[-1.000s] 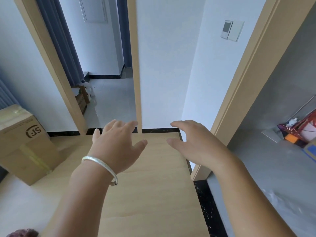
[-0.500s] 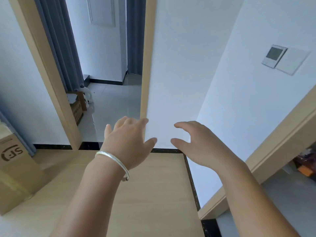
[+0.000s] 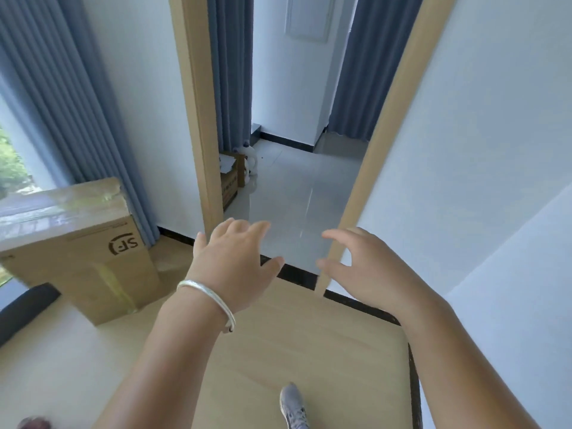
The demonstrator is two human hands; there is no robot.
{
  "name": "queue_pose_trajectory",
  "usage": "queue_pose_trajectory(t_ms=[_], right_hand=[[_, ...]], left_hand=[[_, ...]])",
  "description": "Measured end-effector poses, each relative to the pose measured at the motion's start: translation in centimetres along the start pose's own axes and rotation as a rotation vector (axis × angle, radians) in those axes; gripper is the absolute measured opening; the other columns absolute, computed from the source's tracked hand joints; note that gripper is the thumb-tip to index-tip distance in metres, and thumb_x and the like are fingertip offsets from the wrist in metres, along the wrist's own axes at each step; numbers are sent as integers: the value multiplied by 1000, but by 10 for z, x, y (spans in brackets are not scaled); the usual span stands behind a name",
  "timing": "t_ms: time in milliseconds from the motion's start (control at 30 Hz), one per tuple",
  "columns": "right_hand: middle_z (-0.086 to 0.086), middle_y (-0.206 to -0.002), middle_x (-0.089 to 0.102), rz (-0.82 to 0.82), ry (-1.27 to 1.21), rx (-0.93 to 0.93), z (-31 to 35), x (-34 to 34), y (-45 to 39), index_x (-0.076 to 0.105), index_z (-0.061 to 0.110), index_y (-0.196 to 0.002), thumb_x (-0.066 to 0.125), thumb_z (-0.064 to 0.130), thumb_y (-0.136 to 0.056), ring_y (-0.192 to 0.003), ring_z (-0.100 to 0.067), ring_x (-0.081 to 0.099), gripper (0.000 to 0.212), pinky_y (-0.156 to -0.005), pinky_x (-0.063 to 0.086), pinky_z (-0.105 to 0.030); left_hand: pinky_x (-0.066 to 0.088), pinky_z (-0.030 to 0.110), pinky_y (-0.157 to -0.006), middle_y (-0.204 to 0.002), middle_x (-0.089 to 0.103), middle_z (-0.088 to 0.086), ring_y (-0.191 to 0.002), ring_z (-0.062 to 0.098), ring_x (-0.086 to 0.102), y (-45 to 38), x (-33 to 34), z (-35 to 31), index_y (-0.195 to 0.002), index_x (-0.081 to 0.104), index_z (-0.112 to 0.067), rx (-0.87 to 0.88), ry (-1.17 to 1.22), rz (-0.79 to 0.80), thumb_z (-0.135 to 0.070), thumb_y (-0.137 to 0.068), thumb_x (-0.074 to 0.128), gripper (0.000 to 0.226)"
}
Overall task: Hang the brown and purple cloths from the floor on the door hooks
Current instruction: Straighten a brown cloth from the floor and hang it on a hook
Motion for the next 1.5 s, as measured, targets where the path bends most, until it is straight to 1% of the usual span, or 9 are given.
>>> queue_pose_trajectory(t_ms=[100,267,467,567,700,833,967,1267,1500], right_hand=[[17,-145,37,63,-13,-127,20,21,-67,42,38,-139,53,48,-90,-132,-8,35,51,-101,35,-29],[17,-142,38,198,-39,-391,66,57,-161,43,37,-137,55,47,-90,-129,-6,34,49,-89,30,-24],[16,-140,41,402,-34,-680,129,110,-226,43,36,-138,55,47,-90,-131,-6,31,50,-100,32,-27],[17,-140,41,521,-37,-805,164,139,-233,43,36,-138,55,47,-91,-131,-5,33,50,-101,32,-26],[16,-144,39,685,11,-947,211,182,-233,40,36,-141,55,45,-92,-133,-5,32,52,-106,33,-28],[14,-145,38,784,93,-1035,264,237,-241,39,33,-142,55,44,-93,-134,-7,32,54,-108,32,-29],[12,-147,37,863,183,-1108,324,300,-245,36,31,-145,55,42,-93,-135,-8,32,56,-110,31,-30],[17,-147,35,986,340,-1292,474,417,-237,31,37,-145,54,43,-94,-132,-6,35,57,-105,34,-27],[11,-146,37,1081,437,-1445,540,497,-202,33,36,-145,56,41,-93,-130,-10,40,57,-103,37,-29]], left_hand=[[19,54,-115,-141,40,-9,-138,17,26,-29,-7,40,-142,30,-39,-142,-31,-51,-59,-90,43,58],[19,52,-115,-149,33,-8,-142,17,21,-56,-25,100,-144,27,-38,-397,-90,-134,-60,-90,41,60],[21,53,-114,-149,32,-7,-141,19,23,-44,-30,156,-144,27,-40,-722,-121,-195,-61,-90,43,60],[17,53,-116,-148,33,-7,-142,17,22,-24,-28,182,-142,28,-40,-875,-125,-217,-60,-89,44,59],[25,51,-113,-149,33,-9,-141,15,24,17,-26,224,-146,26,-38,-1054,-124,-237,-63,-89,42,65],[30,47,-110,-147,37,-8,-136,15,31,64,-19,280,-145,29,-37,-1252,-100,-236,-63,-88,42,64],[27,45,-111,-147,37,-8,-135,15,34,104,-6,345,-144,31,-37,-1401,-13,-241,-61,-89,43,62],[30,39,-109,-148,37,-7,-135,15,34,181,8,481,-146,31,-33,-1632,124,-270,-58,-90,46,63],[30,39,-105,-144,40,-5,-131,18,40,232,26,527,-144,34,-31,-1783,206,-318,-52,-90,49,60]])
Point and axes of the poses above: each hand's wrist, its own y-axis away from the middle knuckle, its own x-axis out of the palm, z = x × y, the point moved 6 cm from there along -y, towards the middle knuckle
